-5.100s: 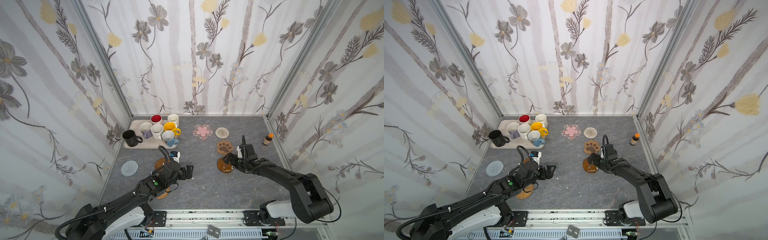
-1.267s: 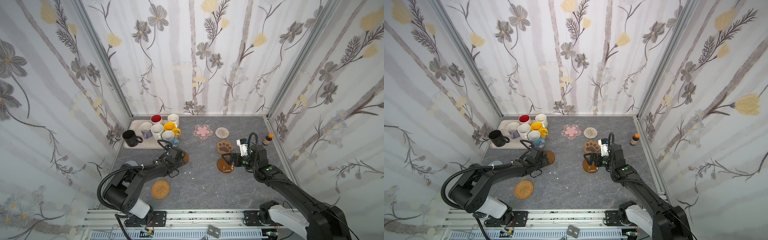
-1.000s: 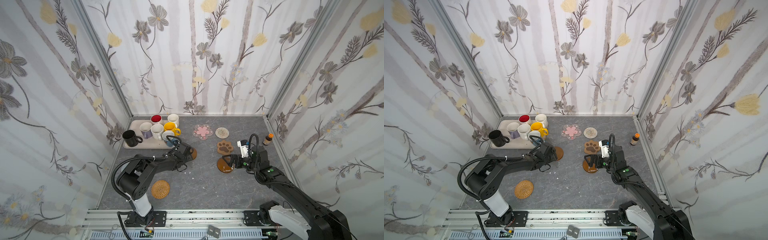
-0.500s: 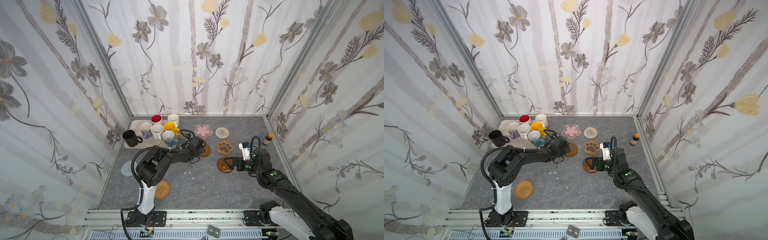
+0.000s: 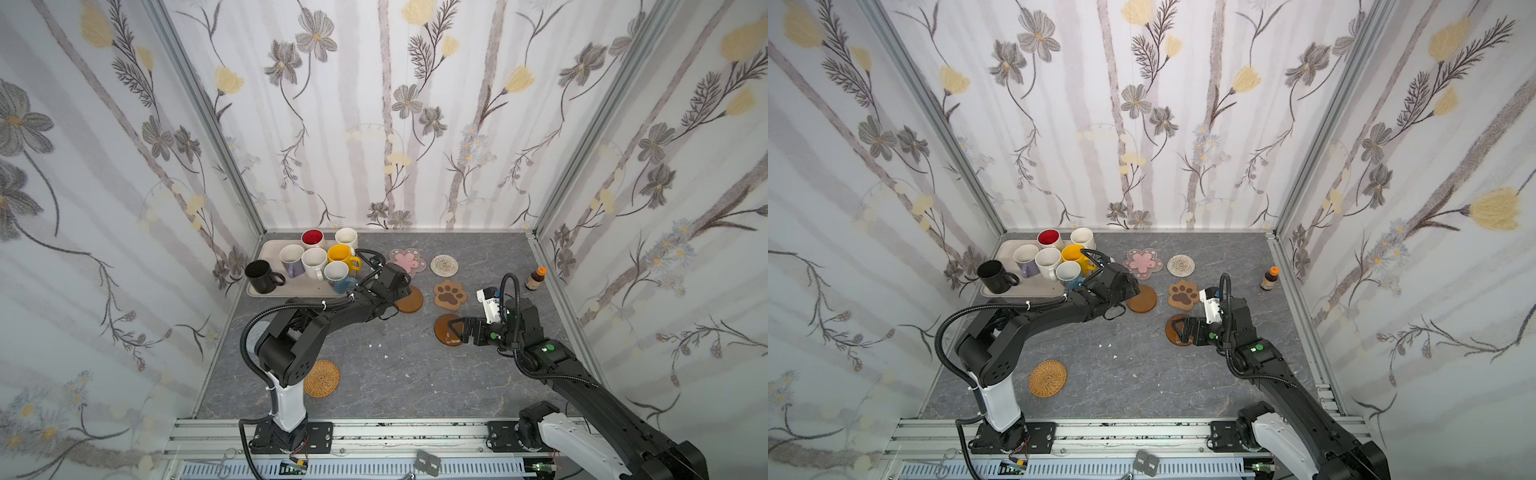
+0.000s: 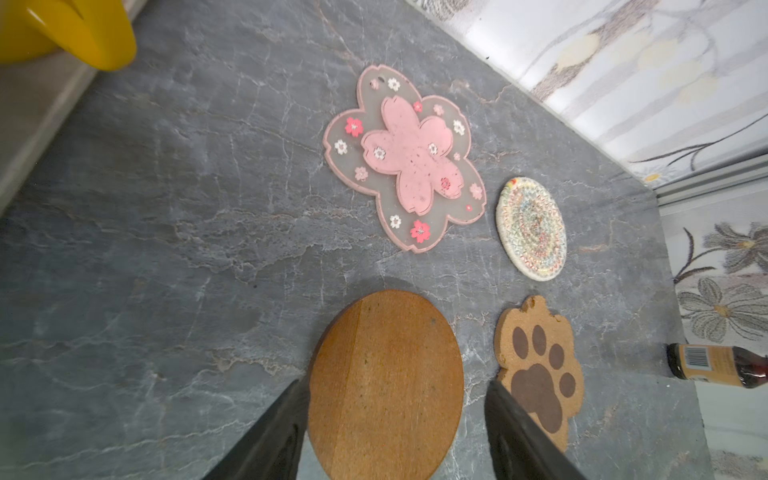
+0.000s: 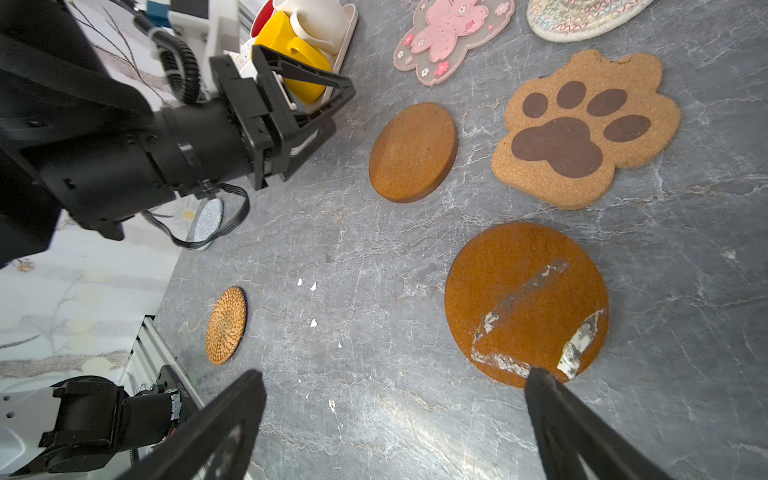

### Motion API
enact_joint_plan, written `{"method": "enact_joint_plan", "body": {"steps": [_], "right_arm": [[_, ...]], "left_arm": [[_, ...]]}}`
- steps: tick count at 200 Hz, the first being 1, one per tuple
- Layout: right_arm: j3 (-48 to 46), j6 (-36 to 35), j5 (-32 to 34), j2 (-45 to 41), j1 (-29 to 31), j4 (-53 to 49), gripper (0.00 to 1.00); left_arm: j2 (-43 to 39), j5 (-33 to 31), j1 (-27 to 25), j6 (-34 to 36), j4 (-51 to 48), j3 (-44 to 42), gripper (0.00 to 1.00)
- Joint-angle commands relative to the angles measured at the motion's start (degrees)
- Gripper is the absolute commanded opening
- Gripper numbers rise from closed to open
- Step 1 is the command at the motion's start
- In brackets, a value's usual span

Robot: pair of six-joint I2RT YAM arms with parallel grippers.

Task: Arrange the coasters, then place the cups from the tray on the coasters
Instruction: 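Carry the oval wooden coaster with the left gripper toward the flower coaster, then set the oval coaster down, open the left gripper and draw back, then move the left gripper over the rattan coaster nearest the robot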

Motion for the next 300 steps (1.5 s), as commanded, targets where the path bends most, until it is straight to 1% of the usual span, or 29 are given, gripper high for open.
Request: {"method": "enact_joint_plan", "body": {"steps": [1,36,82,119,138,154,168,189,247,300], "right_arm": [[1.9,-1.1,2.4,1.0,1.4,-1.9,0.97],[2.4,0.2,4.2,1.2,4.1,-1.5,0.97],[3.9,2.4,6.1,5.2,8.1,1.3,0.97],[6.5,3.5,7.7,9.3,11.4,2.4,0.97],[8.0,3.7,8.4,11.1,12.7,2.7,0.97],[9.1,4.0,8.7,12.6,13.4,3.1,0.97],[10.0,4.1,8.9,14.1,13.8,3.4,0.97],[10.8,4.3,9.2,15.8,14.5,3.6,0.97],[11.2,4.4,9.3,17.5,14.8,4.3,0.97],[10.6,4.3,9.2,18.2,14.9,5.2,0.97]], "left_arm": [[-4.4,-3.2,0.0,3.1,-2.4,-3.3,0.7],[-14.6,-3.3,0.1,4.4,-3.8,-12.6,0.69],[-29.8,-5.3,-0.2,1.3,-10.1,-24.7,0.67],[-41.9,-5.3,-1.5,-1.3,-15.6,-30.6,0.66],[-46.9,-7.0,-3.0,-4.0,-18.8,-32.8,0.65],[-49.3,-10.7,-4.8,-8.9,-23.1,-34.4,0.64],[-50.7,-13.9,-6.1,-13.2,-27.0,-35.2,0.66],[-53.5,-16.2,-7.1,-18.1,-31.1,-37.1,0.69],[-60.1,-12.4,-8.4,-25.1,-34.7,-43.6,0.67],[-63.5,-11.7,-10.1,-28.3,-40.7,-45.0,0.67]]}}
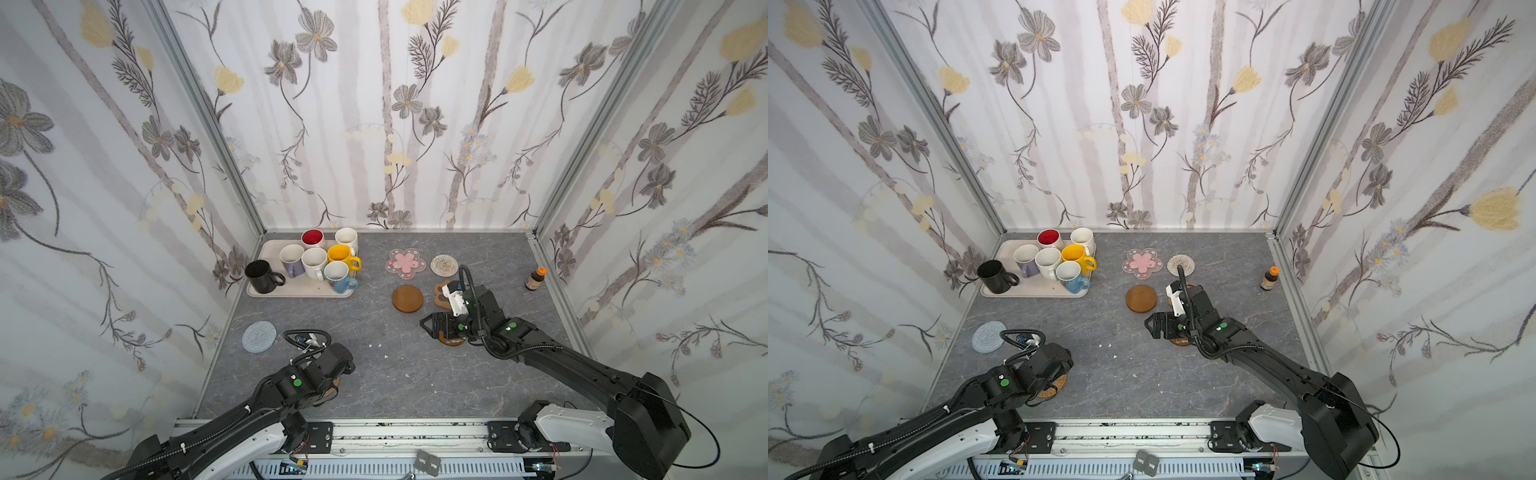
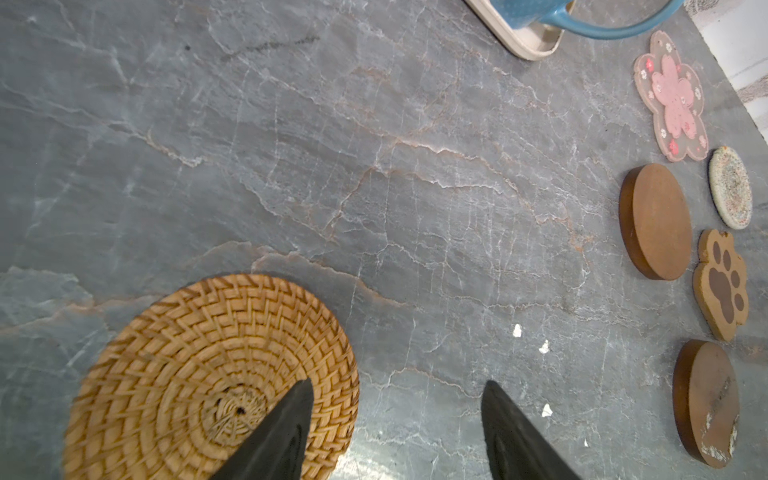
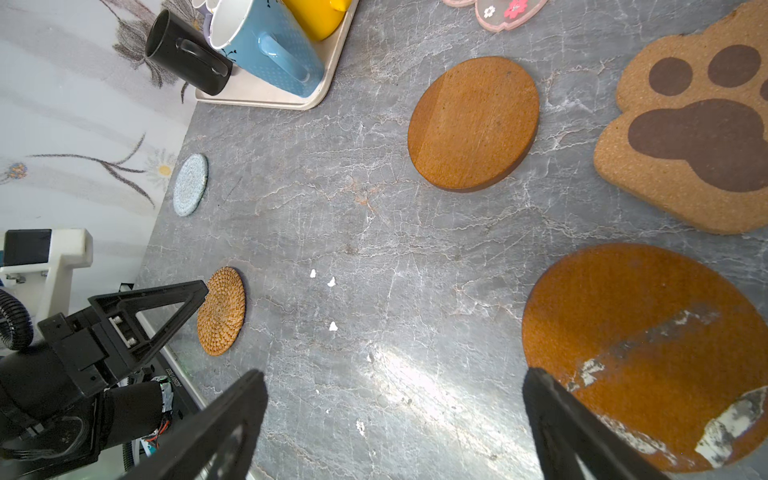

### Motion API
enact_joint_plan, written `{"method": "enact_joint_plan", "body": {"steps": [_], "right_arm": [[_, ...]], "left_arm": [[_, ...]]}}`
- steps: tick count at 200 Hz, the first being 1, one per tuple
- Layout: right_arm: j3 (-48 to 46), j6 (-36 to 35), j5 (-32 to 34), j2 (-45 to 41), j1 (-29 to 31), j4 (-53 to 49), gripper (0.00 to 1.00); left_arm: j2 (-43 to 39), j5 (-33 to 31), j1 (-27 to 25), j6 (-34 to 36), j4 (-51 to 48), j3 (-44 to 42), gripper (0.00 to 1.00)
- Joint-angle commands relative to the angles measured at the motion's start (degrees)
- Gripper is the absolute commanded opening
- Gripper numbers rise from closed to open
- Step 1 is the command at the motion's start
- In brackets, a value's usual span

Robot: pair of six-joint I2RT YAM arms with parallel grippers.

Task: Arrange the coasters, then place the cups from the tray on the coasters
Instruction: 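Move the left gripper over the rattan coaster nearest the robot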

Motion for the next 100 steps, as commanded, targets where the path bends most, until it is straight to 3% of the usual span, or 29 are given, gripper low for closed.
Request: {"method": "enact_joint_plan", "body": {"steps": [1,100], "right_arm": [[-0.1,0.3,0.5,0.7,0.1,3.2,0.97],[0.2,0.4,-0.4,3.1,0.2,5.0,0.97]], "left_arm": [[-0.8,-0.4,-0.4,-2.8,-4.1,-0.7,0.67],[1.1,2.7,-0.8,-2.7,-3.3,-4.9,0.74]]}}
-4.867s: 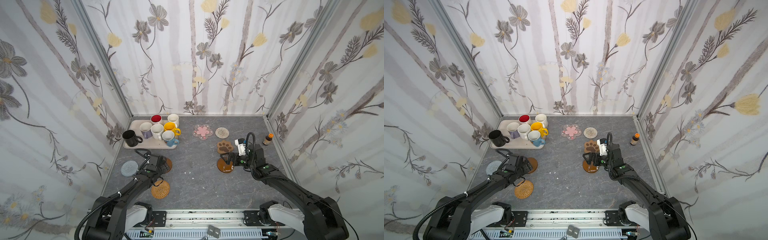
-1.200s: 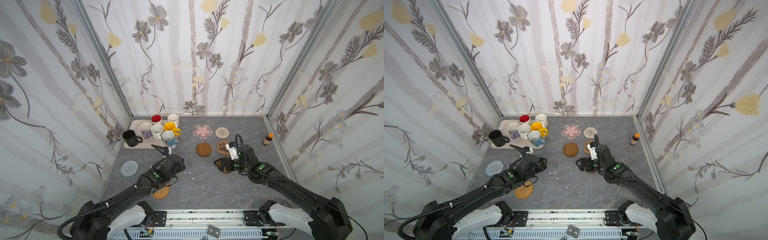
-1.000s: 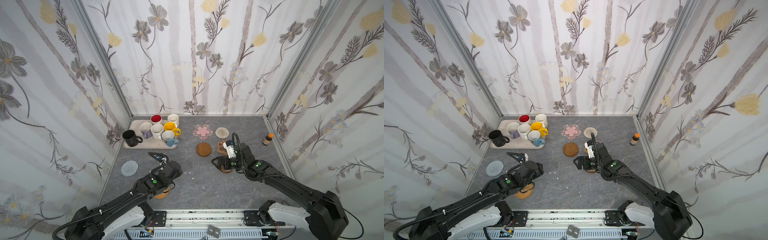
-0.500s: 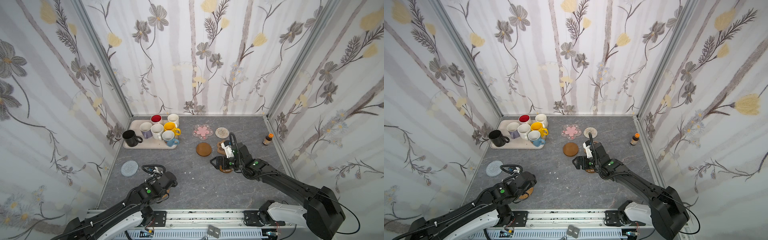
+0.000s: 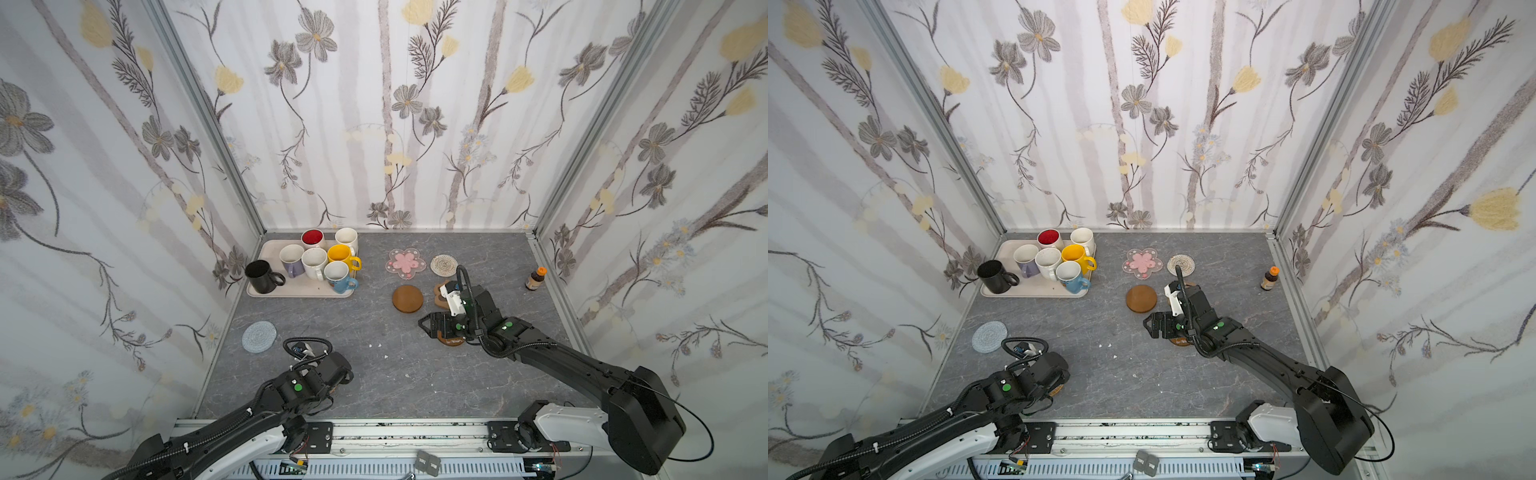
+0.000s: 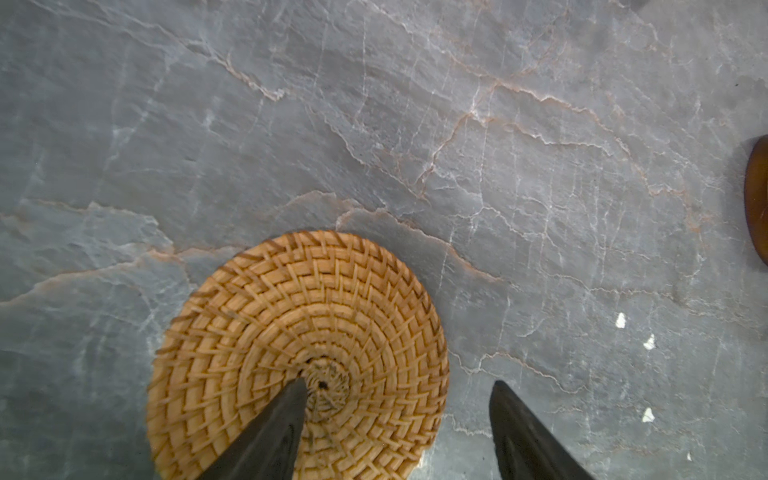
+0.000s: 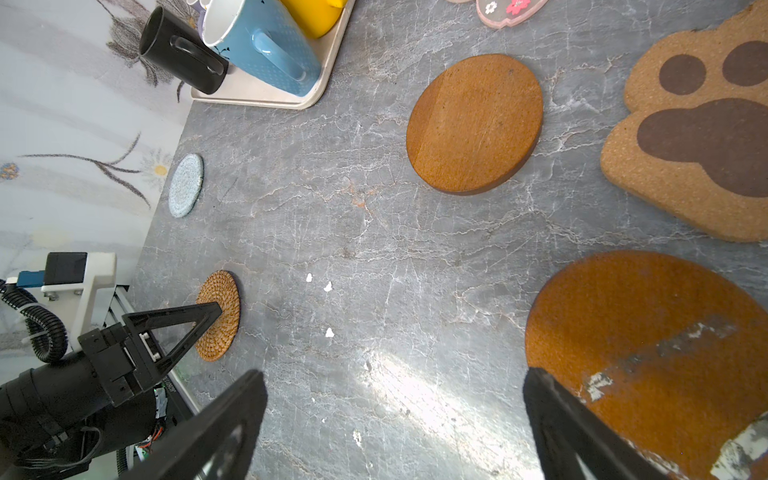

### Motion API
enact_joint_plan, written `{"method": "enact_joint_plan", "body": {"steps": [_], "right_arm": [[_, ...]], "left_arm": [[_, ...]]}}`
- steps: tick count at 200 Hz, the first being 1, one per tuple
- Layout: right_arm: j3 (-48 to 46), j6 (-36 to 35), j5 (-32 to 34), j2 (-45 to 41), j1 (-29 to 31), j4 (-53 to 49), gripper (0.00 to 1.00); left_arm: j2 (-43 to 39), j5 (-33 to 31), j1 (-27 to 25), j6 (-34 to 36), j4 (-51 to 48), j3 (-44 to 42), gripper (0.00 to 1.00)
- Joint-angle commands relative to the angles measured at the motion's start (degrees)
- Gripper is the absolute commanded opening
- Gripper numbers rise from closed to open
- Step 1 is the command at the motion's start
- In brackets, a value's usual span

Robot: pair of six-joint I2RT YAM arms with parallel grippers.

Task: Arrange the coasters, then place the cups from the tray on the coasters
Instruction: 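Move the left gripper over the rattan coaster nearest the robot, then lower the left gripper onto the rattan coaster's edge and close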

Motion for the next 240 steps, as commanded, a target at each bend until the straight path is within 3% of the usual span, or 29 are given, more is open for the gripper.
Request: {"method": "enact_joint_plan", "body": {"steps": [1,40,162,240], "right_arm": [[0.4,0.4,-0.4,0.9,0.1,3.2,0.97],[1.2,0.3,-0.8,1.6,0.1,3.3,0.97],[0.9,-0.8,0.2,0.5,0.0,2.0,0.97],[-0.6,-1.7,0.9,-0.8,-2.0,1.4,0.97]], "left_arm": [[0.7,1.1,0.0,0.3,0.0,-0.8,0.74],[4.0,5.5,-0.1,4.6,6.8,-3.1,0.8],[18.5,9.1,-0.1,9.2,19.7,0.4,0.8],[20.4,9.6,-1.8,10.0,23.3,3.7,0.82]]}}
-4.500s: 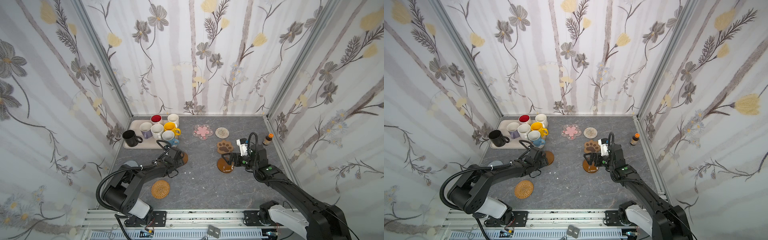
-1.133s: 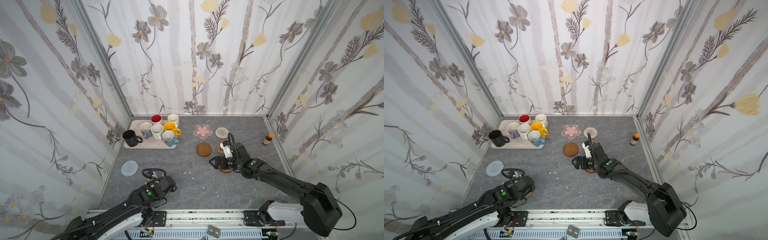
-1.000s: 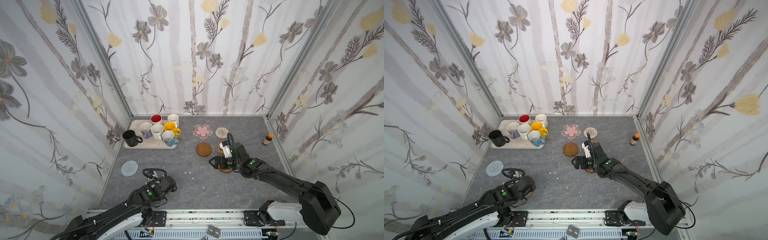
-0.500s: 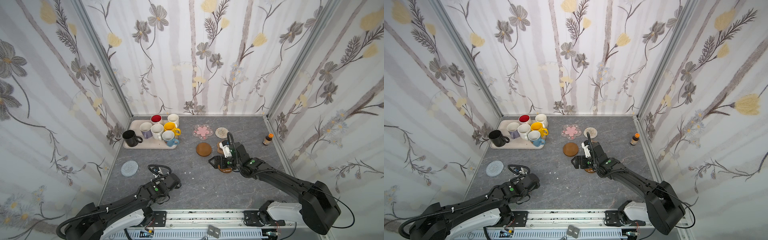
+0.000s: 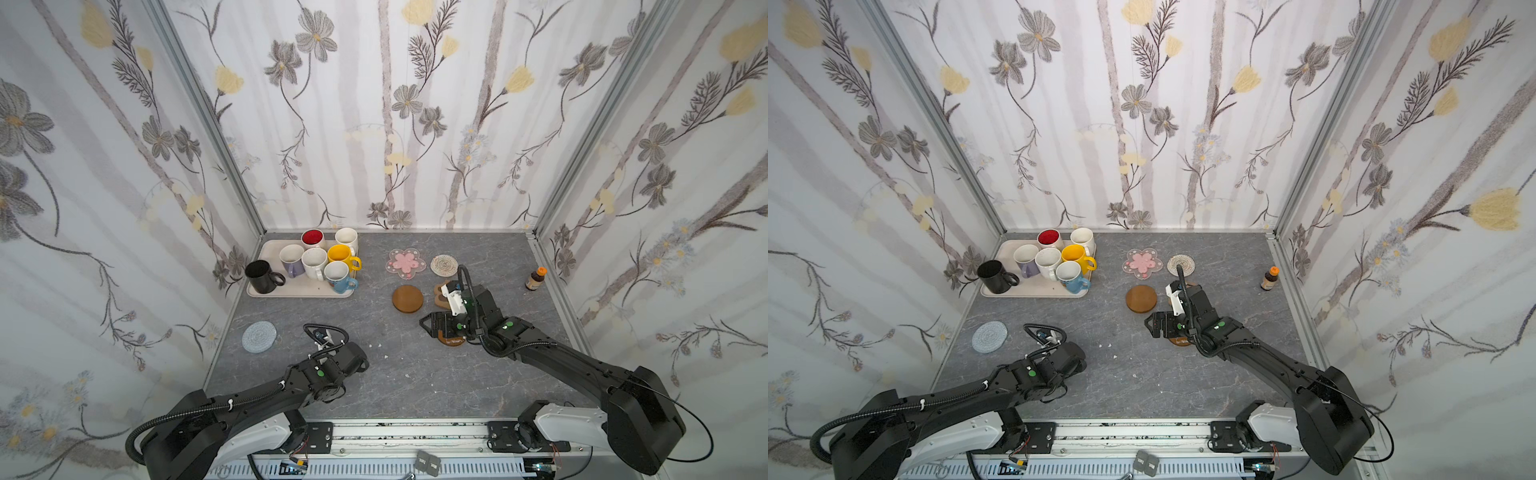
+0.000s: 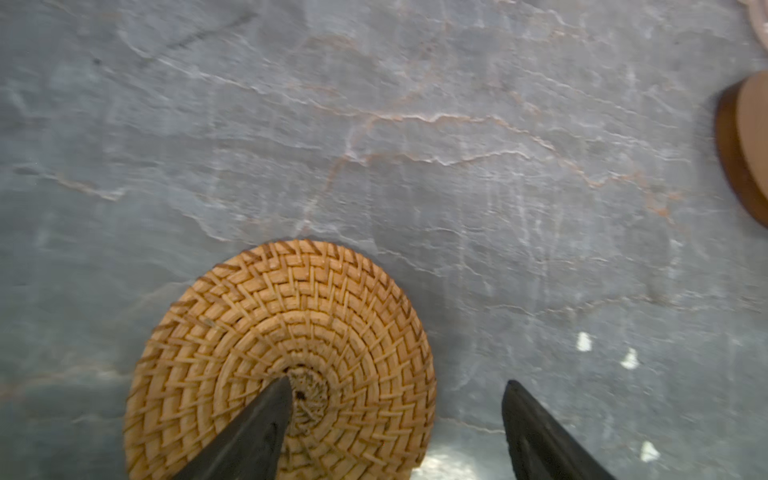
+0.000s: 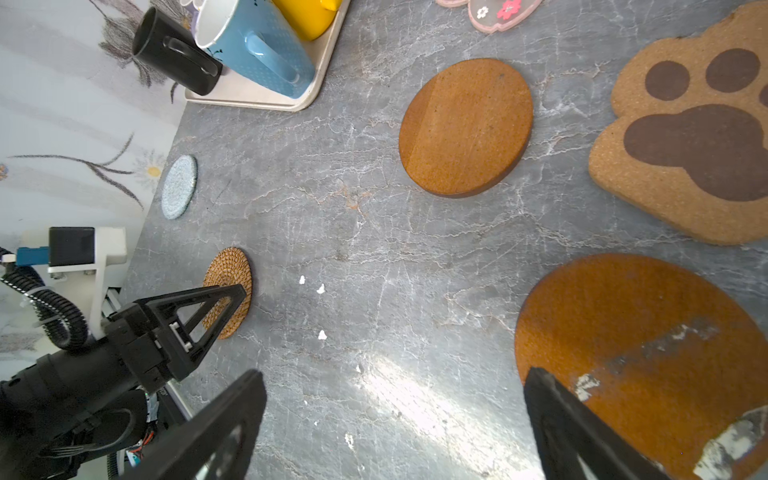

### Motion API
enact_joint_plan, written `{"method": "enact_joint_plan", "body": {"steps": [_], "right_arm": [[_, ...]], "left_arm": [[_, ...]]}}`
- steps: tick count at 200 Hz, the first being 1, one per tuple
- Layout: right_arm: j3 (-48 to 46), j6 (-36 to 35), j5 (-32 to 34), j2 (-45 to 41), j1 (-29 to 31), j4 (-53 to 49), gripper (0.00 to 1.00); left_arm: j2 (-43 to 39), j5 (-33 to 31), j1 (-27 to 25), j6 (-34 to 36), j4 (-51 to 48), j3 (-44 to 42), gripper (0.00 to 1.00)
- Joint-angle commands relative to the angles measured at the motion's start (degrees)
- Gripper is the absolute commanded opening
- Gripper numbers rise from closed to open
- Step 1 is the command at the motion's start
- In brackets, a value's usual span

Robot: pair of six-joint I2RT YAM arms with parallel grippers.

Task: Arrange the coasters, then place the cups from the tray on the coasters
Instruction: 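Lower the left gripper onto the rattan coaster's edge and close, then carry the rattan coaster with the left gripper and set it below the round wooden coaster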

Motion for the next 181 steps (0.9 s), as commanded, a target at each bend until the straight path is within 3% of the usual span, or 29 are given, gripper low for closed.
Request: {"method": "enact_joint_plan", "body": {"steps": [1,181], "right_arm": [[-0.3,-0.7,0.6,-0.4,-0.7,1.5,0.97],[-3.8,-2.6,-1.4,-5.7,-7.3,0.0,0.98]], "left_arm": [[1.5,12.0,-0.8,-1.6,4.6,0.5,0.82],[25.0,13.0,-5.0,4.4,16.3,18.5,0.82]]}}
